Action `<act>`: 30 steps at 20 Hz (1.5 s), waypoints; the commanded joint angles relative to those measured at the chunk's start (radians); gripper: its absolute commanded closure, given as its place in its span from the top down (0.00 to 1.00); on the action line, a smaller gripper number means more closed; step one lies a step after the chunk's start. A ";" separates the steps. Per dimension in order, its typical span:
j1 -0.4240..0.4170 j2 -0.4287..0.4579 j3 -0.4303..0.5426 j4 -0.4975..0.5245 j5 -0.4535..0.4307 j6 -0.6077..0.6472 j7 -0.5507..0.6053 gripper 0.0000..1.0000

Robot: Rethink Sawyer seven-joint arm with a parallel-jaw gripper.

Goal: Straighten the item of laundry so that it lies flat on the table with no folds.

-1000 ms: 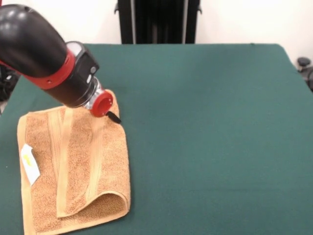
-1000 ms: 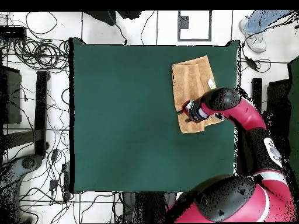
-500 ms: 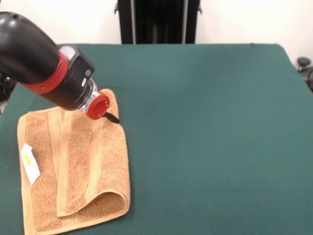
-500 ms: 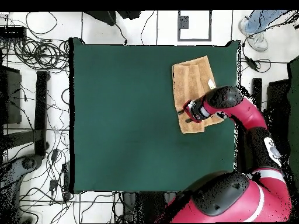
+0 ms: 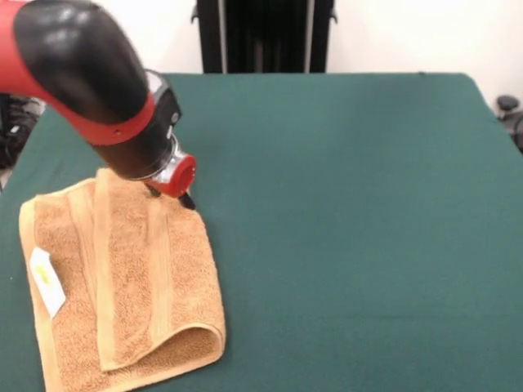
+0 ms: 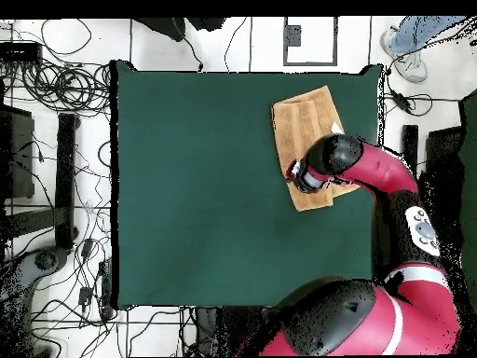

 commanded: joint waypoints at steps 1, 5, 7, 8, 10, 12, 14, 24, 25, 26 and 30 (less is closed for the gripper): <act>0.019 0.011 -0.044 0.070 -0.313 -0.514 -0.137 1.00; 0.027 -0.068 -0.034 0.149 -0.347 -0.493 -0.088 1.00; 0.021 -0.092 -0.024 0.174 -0.354 -0.481 -0.081 1.00; 0.018 -0.100 -0.020 0.183 -0.356 -0.475 -0.079 1.00; 0.010 -0.119 -0.013 0.210 -0.347 -0.446 -0.076 1.00; 0.011 -0.149 -0.016 0.249 -0.336 -0.420 -0.055 1.00; 0.018 -0.191 -0.024 0.303 -0.317 -0.393 -0.019 1.00; -0.017 -0.167 0.010 0.305 -0.291 -0.362 -0.028 1.00; -0.024 -0.167 0.013 0.310 -0.290 -0.365 -0.031 1.00; -0.025 -0.165 0.013 0.309 -0.290 -0.368 -0.030 1.00; -0.020 -0.142 -0.001 0.279 -0.311 -0.401 -0.011 1.00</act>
